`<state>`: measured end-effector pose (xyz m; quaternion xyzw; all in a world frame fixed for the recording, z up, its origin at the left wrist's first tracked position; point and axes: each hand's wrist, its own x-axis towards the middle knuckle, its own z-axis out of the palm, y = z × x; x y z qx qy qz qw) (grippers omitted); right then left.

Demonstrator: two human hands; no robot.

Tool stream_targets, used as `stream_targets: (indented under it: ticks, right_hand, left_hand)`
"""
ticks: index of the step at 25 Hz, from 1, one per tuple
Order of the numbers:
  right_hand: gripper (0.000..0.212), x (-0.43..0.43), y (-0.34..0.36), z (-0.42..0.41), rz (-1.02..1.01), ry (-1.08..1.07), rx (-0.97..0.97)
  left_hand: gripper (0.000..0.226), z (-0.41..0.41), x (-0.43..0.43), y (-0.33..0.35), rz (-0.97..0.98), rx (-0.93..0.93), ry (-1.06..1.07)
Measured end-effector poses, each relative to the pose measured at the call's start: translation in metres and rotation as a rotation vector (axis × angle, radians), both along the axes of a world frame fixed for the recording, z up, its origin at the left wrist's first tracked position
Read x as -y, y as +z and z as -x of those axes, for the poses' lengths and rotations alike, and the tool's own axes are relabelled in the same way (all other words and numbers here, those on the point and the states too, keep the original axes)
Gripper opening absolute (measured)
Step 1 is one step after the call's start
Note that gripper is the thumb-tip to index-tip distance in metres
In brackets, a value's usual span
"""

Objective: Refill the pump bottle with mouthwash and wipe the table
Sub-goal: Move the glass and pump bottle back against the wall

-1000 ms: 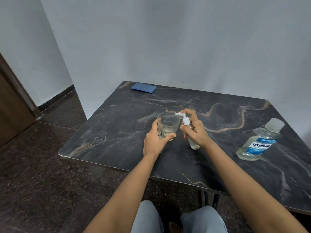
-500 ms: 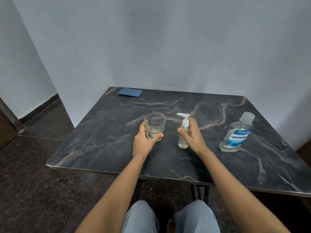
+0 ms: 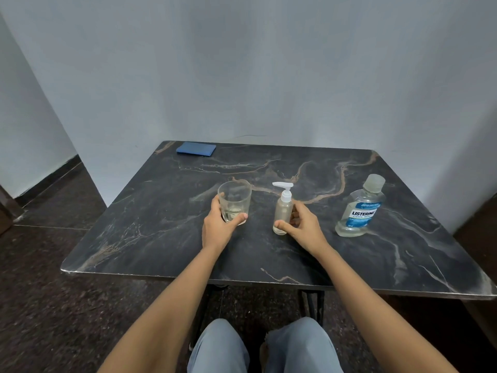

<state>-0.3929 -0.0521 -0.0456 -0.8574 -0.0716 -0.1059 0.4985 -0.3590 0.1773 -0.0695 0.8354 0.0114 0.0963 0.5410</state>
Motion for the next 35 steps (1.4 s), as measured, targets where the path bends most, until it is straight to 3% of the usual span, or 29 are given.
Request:
stream_targets:
  ticks: [7, 17, 26, 35]
  right_hand:
    - [0.033, -0.009, 0.011, -0.040, 0.083, -0.090, 0.060]
    - [0.035, -0.009, 0.038, -0.224, -0.024, -0.373, 0.025]
    - [0.034, 0.005, 0.012, -0.344, 0.010, -0.397, 0.006]
    - [0.027, 0.006, -0.010, -0.371, 0.055, -0.380, 0.049]
  left_hand:
    - [0.087, -0.041, 0.000, 0.015, 0.074, 0.020, 0.055]
    - [0.087, -0.206, 0.025, 0.049, 0.004, 0.017, 0.043]
    - [0.078, -0.316, 0.042, 0.026, 0.001, 0.021, 0.051]
    - [0.083, -0.357, 0.043, 0.008, 0.027, -0.020, -0.007]
